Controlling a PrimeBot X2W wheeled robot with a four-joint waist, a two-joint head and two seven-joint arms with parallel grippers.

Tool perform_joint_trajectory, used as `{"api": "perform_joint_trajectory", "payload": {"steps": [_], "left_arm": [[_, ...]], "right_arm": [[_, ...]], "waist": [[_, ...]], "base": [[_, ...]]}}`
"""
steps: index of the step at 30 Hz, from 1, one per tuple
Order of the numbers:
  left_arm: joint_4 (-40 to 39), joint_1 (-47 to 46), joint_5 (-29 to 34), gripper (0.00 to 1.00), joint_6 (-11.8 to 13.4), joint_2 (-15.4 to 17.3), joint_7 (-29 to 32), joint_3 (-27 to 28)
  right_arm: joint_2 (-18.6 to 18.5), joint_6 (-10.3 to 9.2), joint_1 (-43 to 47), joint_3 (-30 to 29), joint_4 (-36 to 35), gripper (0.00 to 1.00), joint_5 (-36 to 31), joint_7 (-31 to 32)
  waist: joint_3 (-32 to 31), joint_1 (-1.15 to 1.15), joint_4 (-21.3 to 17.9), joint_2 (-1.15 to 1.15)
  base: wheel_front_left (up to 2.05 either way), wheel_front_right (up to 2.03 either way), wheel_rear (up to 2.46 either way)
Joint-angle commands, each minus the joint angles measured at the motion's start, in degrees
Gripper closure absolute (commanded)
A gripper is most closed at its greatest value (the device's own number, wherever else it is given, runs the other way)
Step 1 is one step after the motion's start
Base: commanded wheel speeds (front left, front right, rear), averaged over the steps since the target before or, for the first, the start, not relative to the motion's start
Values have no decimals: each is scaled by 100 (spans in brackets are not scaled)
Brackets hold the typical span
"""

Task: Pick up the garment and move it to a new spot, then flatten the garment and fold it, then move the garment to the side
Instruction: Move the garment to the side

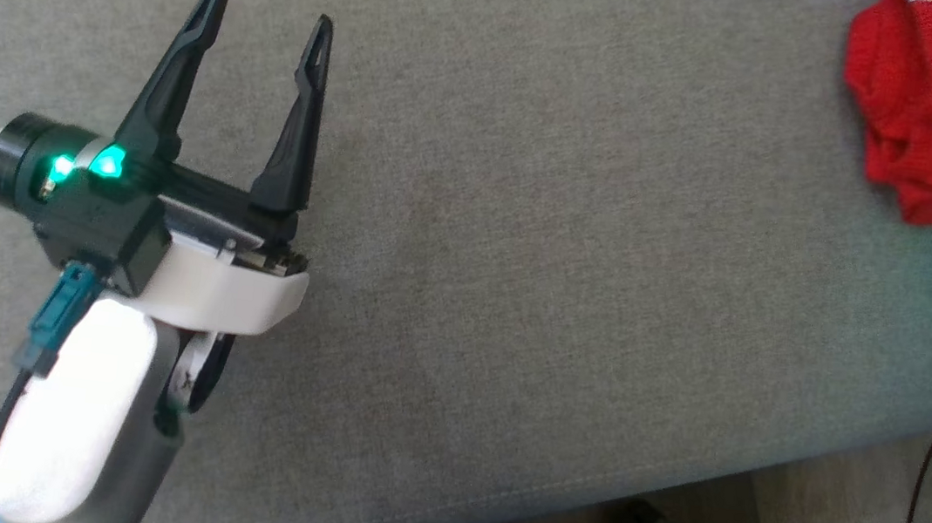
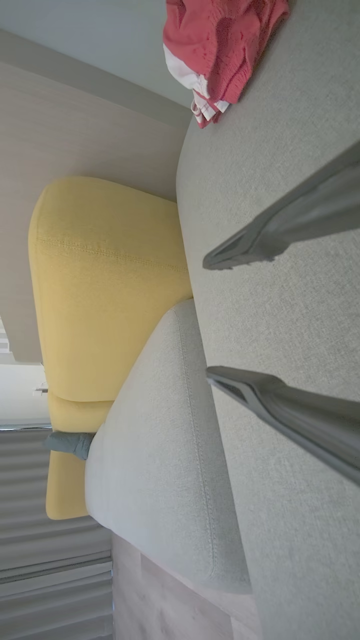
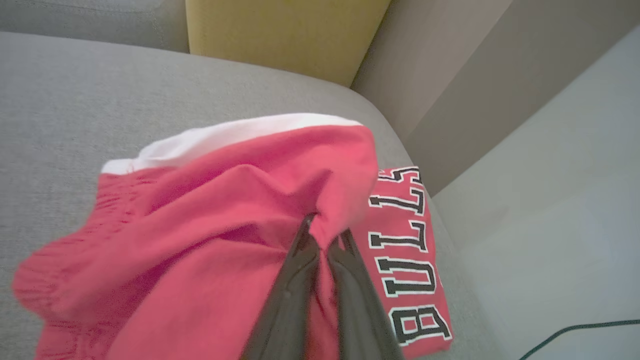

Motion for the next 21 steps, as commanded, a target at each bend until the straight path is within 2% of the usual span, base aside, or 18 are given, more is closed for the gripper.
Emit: {"api": "perform_joint_trajectory", "payload": {"steps": [1,8,12,13,14,15,16,17,21], "left_arm": [[-219,-219,52,0,-36,121,6,115],[-180,-450,72,0,-119,121,-14,52],[-101,-596,51,0,-182,88,-39,13],[-82,-606,46,0,-184,82,-44,14],[-64,-609,40,0,-183,73,-50,15],[-45,-612,31,0,-182,67,-55,20],[-24,-612,21,0,-183,61,-59,26],[-3,-606,12,0,-183,54,-64,30],[87,-534,-39,0,-176,11,-78,55]], "right_arm": [[-75,-5,-37,-161,-145,100,-154,30],[28,-5,-39,-683,27,100,-690,30],[140,-5,-60,-1186,18,100,-1543,-372],[206,-5,-63,-1296,34,96,-1686,-428],[278,-5,-63,-1379,31,78,-1818,-503],[359,-5,-63,-1447,20,56,-1916,-589],[440,-5,-49,-1511,25,8,-1997,-638],[528,-5,-34,-1577,15,0,-2059,-689],[848,-5,94,-1875,-95,0,-2240,-875]], "waist": [[198,-1,5,0],[504,-1,61,0],[646,-1,158,0],[653,-1,174,0],[654,-1,192,0],[646,-1,209,0],[630,-1,224,0],[609,-1,236,0],[431,-1,292,0]], "base": [[0,0,0],[0,0,0],[0,0,0],[0,0,0],[0,0,0],[0,0,0],[0,0,0],[0,0,0],[0,0,0]]}}
